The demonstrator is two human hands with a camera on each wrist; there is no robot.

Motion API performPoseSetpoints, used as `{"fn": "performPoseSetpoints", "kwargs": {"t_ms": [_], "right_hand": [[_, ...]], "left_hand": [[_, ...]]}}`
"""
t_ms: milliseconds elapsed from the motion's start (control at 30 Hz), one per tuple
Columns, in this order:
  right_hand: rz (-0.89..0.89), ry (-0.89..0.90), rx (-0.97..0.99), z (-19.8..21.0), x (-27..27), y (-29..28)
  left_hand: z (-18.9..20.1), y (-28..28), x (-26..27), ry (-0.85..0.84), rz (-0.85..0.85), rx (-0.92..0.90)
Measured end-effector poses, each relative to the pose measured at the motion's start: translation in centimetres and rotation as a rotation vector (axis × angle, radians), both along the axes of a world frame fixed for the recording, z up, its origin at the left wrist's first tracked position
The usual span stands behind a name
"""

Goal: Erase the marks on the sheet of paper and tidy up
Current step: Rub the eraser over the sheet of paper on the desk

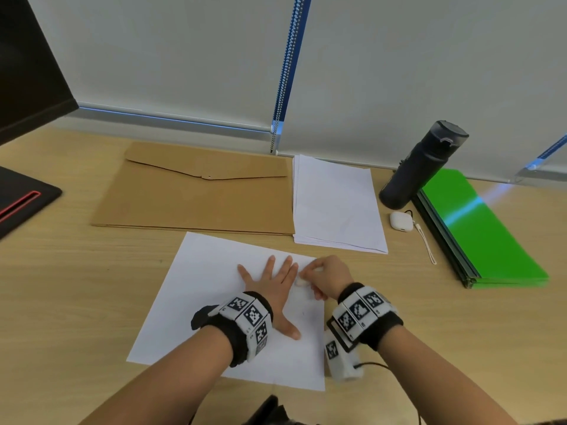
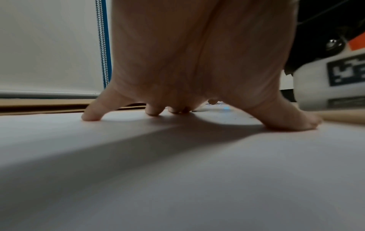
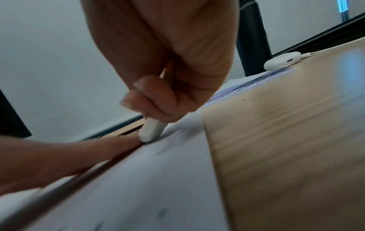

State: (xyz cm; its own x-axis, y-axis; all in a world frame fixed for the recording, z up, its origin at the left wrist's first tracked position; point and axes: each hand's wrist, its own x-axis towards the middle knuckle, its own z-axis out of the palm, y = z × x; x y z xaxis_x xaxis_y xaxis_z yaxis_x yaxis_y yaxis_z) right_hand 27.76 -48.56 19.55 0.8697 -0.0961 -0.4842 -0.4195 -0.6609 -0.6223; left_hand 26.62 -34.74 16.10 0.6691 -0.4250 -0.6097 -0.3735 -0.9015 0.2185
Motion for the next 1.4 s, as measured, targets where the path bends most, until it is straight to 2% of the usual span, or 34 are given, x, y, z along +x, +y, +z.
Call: {"fn": "performPoseSetpoints", "kwargs": {"t_ms": [100,267,400,467,633,767,833,900,1000,1067,1133,1267,1333,1400], "right_hand": [[-0.083,-0.066,0.023,-0.5,0.3,0.1],[0.045,0.107,0.033,-0.1,-2.5,-0.5],[-0.125,-0.033,0.061,-0.2,0.2,-0.4],[-0.149,-0.059,0.066,-0.4,0.2,-0.3],[0.043,0.162,0.083,-0.2,-3.5,-0.6],[-0.163,-0.018,0.097,-0.3,-0.4,-0.6],[-0.201,-0.084,0.091,-0.6,0.1,-0.4],[-0.137,-0.041,0.086,-0.6,-1.4,-0.6],[0.087,0.184,0.054,0.0,-4.5,-1.2],[0.152,0.244,0.048,0.4,-4.8,-1.4],[0.096,0.175,0.052,0.7,-3.6,-1.3],[-0.158,-0.073,0.070,0.2,-1.3,-0.9],[-0.157,-0.096,0.071,-0.1,-2.3,-0.7],[-0.054,0.008,0.075,-0.2,-4.0,-0.7]], "left_hand": [[0.0,0.0,-0.1,-0.003,0.006,-0.004],[0.0,0.0,-0.1,-0.001,-0.002,-0.001],[0.0,0.0,-0.1,-0.004,0.003,0.005],[0.1,0.0,-0.1,-0.005,0.005,0.005],[0.0,0.0,-0.1,-0.005,-0.005,0.011],[0.3,-0.1,-0.1,-0.008,-0.002,0.021],[0.3,-0.1,-0.2,-0.007,0.004,0.023],[0.2,-0.1,-0.2,-0.010,0.006,0.021],[0.1,0.0,-0.1,-0.008,0.004,0.013],[0.1,-0.1,-0.1,-0.008,0.004,0.012],[0.1,-0.2,-0.1,-0.010,0.002,0.015],[0.4,-0.2,-0.2,-0.010,0.002,0.036],[0.4,-0.2,-0.2,-0.007,0.001,0.038],[0.3,-0.3,-0.1,0.000,0.001,0.027]]}}
